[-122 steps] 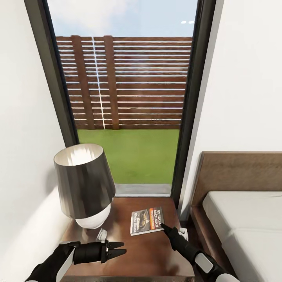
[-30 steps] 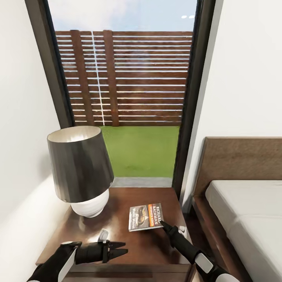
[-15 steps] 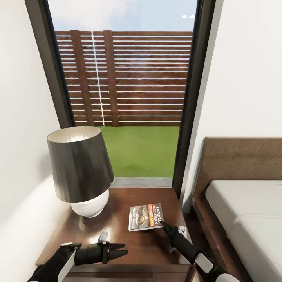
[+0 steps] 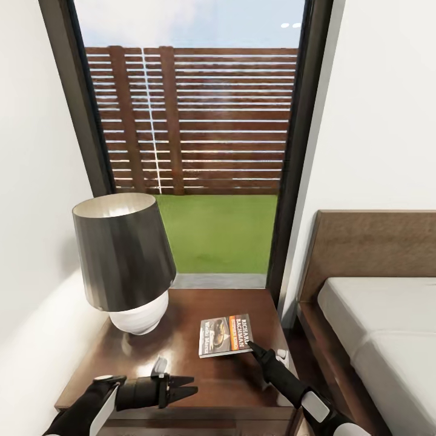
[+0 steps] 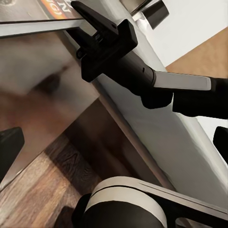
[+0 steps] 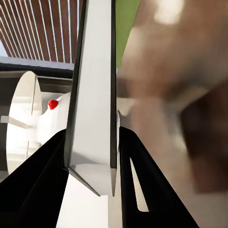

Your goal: In the bedroom, move the book from the bed onto either nightstand, and place the two sandals side by side next to the bed.

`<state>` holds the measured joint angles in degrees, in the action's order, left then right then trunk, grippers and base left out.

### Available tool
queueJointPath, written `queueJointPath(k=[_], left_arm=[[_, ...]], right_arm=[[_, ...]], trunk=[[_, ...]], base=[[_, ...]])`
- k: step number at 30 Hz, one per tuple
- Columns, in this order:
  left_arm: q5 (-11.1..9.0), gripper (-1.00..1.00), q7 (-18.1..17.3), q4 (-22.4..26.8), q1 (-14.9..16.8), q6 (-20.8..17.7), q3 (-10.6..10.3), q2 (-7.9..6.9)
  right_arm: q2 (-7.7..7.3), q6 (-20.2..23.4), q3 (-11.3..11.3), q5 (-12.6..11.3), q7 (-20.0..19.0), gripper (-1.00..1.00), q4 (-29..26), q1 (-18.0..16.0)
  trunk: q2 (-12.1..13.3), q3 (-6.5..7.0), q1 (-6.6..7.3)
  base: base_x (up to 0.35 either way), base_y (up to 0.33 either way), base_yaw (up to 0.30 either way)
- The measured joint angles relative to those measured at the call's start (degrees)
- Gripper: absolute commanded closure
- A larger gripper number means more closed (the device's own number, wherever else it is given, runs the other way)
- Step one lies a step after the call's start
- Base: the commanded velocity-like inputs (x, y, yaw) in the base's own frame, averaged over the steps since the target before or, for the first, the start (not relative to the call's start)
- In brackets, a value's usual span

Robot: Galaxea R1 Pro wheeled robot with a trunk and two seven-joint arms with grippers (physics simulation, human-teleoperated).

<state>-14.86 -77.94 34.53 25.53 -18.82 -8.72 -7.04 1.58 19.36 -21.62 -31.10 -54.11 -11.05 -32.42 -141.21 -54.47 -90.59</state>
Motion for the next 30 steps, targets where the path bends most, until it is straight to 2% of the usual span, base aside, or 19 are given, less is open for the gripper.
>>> queueJointPath(k=[5, 14, 17, 26, 30], left_arm=[[0.0, -1.00, 0.0, 0.0, 0.0, 0.0, -0.1, 0.00], [0.0, -1.00, 0.0, 0.0, 0.0, 0.0, -0.1, 0.00], [0.0, -1.00, 0.0, 0.0, 0.0, 0.0, -0.1, 0.00], [0.0, -1.00, 0.0, 0.0, 0.0, 0.0, -0.1, 0.00], [0.0, -1.00, 0.0, 0.0, 0.0, 0.0, -0.1, 0.00]], right_arm=[[0.00, 0.0, 0.0, 0.0, 0.0, 1.00, 0.0, 0.0], [0.00, 0.0, 0.0, 0.0, 0.0, 1.00, 0.0, 0.0], [0.00, 0.0, 0.0, 0.1, 0.0, 1.00, 0.0, 0.0], [0.00, 0.0, 0.0, 0.0, 0.0, 1.00, 0.0, 0.0], [0.00, 0.0, 0.0, 0.0, 0.0, 1.00, 0.0, 0.0]], trunk=[[-1.6, -0.72, -0.87], [-1.6, -0.72, -0.88], [-2.0, -1.34, -1.15], [-2.0, -1.34, -1.15], [-2.1, -2.01, -1.23]], base=[[0.000, 0.000, 0.000], [0.000, 0.000, 0.000], [0.000, 0.000, 0.000], [0.000, 0.000, 0.000], [0.000, 0.000, 0.000]])
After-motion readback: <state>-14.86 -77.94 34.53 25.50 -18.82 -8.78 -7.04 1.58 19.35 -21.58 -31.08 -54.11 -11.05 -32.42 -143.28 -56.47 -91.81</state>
